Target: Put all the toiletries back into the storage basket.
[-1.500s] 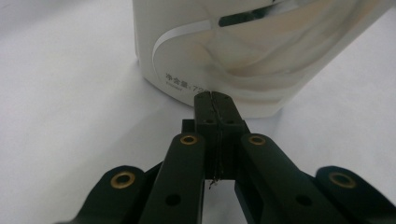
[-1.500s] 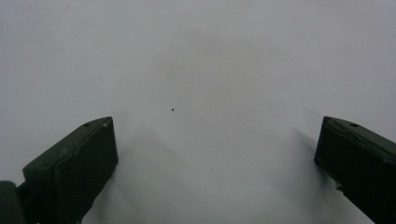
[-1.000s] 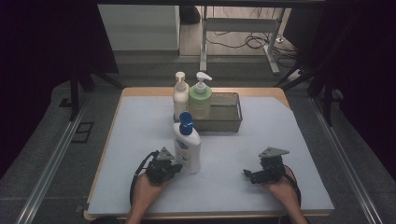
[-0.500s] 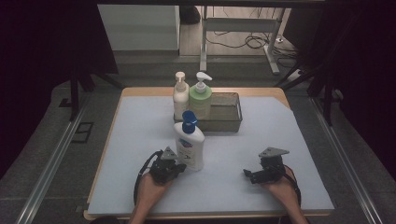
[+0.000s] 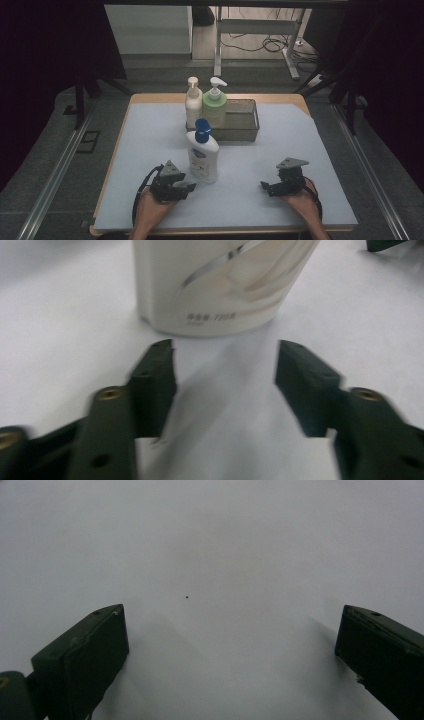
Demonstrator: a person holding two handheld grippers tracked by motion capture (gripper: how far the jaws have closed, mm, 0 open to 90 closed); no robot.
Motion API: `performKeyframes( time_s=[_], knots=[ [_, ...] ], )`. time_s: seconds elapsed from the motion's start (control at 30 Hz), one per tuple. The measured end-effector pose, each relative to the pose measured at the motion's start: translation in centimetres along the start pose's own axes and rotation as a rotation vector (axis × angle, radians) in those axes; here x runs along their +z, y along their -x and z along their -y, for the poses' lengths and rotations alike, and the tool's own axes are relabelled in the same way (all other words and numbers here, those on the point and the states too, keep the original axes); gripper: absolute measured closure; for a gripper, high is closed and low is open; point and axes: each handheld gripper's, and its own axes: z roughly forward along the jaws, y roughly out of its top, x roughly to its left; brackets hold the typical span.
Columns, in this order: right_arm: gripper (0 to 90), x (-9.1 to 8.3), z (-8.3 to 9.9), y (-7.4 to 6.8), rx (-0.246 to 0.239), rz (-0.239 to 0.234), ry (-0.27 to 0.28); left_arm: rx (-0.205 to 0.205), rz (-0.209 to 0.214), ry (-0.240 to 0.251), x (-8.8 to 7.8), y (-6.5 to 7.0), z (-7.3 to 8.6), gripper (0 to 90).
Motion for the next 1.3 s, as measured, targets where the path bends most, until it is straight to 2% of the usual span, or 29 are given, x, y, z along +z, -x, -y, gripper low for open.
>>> performKeyframes(
  time_s=[0.13, 0.27, 0.47, 0.63, 0.97, 1.3],
  knots=[
    [0.0, -0.2, -0.1, -0.2, -0.024, 0.007, -0.004, 0.012, -0.056, -0.014, -0.4, -0.3, 0.7, 24.3],
    [0.0, -0.4, -0.3, -0.5, -0.023, -0.017, 0.004, 0.0, -0.095, -0.021, -0.7, -0.6, 1.4, 13.5],
    [0.0, -1.0, -0.9, -0.9, -0.033, -0.048, 0.041, -0.021, -0.103, -0.02, -1.1, -1.3, 2.6, 12.5],
    [0.0, -1.4, -1.4, -1.4, -0.062, -0.063, 0.073, -0.008, -0.119, -0.031, -0.8, -1.3, 3.1, 12.4],
    [0.0, -2.0, -2.6, -1.9, -0.039, -0.123, 0.111, 0.044, -0.163, -0.051, -0.3, -0.8, 3.3, 12.2],
    [0.0, -2.6, -4.7, -3.2, -0.07, -0.163, 0.146, 0.041, -0.163, -0.048, -0.3, -0.8, 3.3, 12.2]
  ],
)
